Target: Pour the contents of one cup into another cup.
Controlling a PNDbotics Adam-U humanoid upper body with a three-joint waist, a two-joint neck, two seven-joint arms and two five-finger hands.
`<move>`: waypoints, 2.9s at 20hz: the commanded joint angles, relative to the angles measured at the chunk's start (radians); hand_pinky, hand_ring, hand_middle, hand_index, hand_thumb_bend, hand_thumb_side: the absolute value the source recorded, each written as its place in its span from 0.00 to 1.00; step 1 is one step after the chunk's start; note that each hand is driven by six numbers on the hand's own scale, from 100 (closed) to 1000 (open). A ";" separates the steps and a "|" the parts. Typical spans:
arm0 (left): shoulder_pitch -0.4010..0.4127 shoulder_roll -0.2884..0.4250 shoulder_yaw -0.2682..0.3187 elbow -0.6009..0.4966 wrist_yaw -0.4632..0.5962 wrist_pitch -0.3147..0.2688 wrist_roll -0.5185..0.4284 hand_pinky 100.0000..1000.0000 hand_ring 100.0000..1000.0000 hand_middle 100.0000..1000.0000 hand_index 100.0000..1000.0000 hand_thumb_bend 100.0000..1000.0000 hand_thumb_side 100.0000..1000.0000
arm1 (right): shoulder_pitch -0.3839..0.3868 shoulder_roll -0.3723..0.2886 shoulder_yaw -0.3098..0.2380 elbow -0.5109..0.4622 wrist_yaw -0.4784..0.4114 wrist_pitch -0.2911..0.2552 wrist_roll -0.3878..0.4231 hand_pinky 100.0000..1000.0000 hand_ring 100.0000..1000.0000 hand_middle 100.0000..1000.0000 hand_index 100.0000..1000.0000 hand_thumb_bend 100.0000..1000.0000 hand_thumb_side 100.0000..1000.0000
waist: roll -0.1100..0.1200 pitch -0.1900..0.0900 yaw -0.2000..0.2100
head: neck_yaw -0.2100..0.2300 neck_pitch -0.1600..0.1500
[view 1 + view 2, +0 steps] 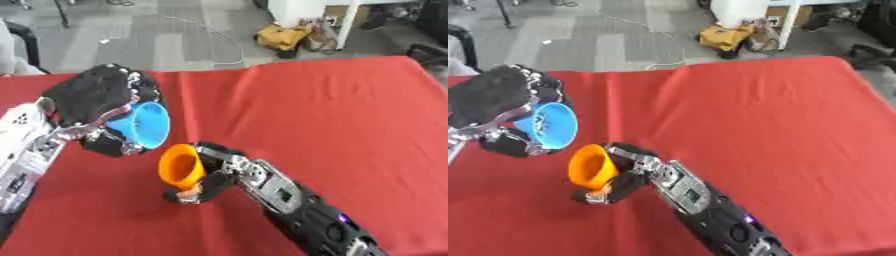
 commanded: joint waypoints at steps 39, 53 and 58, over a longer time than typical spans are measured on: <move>-0.053 -0.026 -0.024 0.006 -0.134 -0.004 -0.106 0.36 0.25 0.28 0.62 0.56 0.00 | -0.023 0.004 -0.001 -0.007 -0.011 -0.003 0.014 0.53 0.41 0.39 0.60 0.29 0.00 | 0.004 -0.022 -0.002 | -0.011 -0.005; -0.071 -0.043 -0.034 -0.006 -0.175 -0.019 -0.132 0.37 0.25 0.28 0.62 0.55 0.00 | -0.024 0.006 -0.002 -0.001 -0.011 -0.004 0.020 0.53 0.41 0.39 0.60 0.29 0.00 | 0.007 -0.022 -0.005 | -0.012 -0.007; -0.078 -0.046 -0.042 -0.012 -0.197 -0.028 -0.138 0.37 0.25 0.28 0.62 0.55 0.00 | -0.023 0.006 -0.001 0.001 -0.011 -0.004 0.021 0.53 0.41 0.39 0.60 0.29 0.00 | 0.008 -0.022 -0.006 | -0.014 -0.006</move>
